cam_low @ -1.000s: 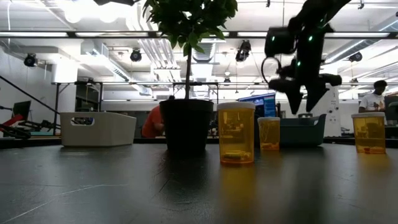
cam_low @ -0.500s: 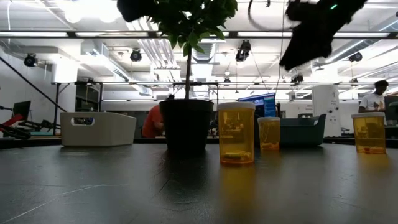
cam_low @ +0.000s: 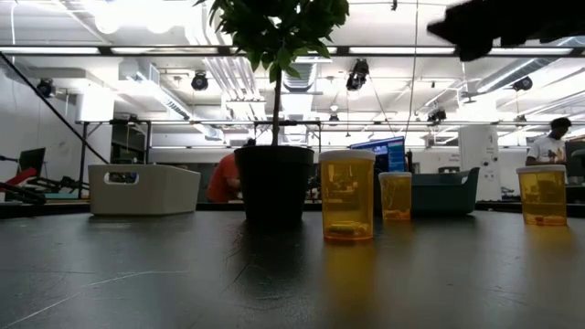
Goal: Pick and place medicine bottles into bin by pill shape (circle, oval)
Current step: Put the big orange pill bottle into the white bin
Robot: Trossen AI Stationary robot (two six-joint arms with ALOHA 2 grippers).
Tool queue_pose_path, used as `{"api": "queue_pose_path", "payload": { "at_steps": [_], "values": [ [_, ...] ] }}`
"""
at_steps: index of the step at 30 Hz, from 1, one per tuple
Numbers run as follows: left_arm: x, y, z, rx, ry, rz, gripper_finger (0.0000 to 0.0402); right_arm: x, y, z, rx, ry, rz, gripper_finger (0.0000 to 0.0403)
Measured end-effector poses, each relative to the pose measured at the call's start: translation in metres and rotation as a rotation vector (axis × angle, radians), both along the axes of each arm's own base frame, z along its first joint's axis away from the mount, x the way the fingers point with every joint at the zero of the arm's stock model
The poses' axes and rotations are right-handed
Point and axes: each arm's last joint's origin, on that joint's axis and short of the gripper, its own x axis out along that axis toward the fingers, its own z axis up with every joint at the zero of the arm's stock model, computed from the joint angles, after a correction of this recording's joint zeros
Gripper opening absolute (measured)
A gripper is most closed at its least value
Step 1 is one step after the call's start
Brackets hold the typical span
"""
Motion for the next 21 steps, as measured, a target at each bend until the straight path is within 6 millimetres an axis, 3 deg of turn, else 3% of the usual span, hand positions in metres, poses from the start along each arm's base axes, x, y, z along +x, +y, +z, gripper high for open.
{"api": "queue_pose_path", "payload": {
  "at_steps": [5,11,15,21],
  "values": [
    [0.019,-0.012,-0.013,-0.008,0.016,0.095,0.0206,-0.007,-0.001,0.005,-0.025,-0.095,0.066,0.021],
    [0.041,-0.036,-0.031,0.015,0.064,0.172,0.0205,-0.009,-0.001,0.0,0.011,-0.056,0.068,0.021],
    [0.052,-0.046,-0.042,0.067,0.203,0.258,0.0205,-0.009,-0.002,-0.001,0.019,-0.036,0.06,0.021],
    [0.073,-0.044,-0.059,0.115,0.373,0.341,0.0205,-0.009,-0.002,0.001,0.015,-0.052,0.059,0.021]
  ]
}}
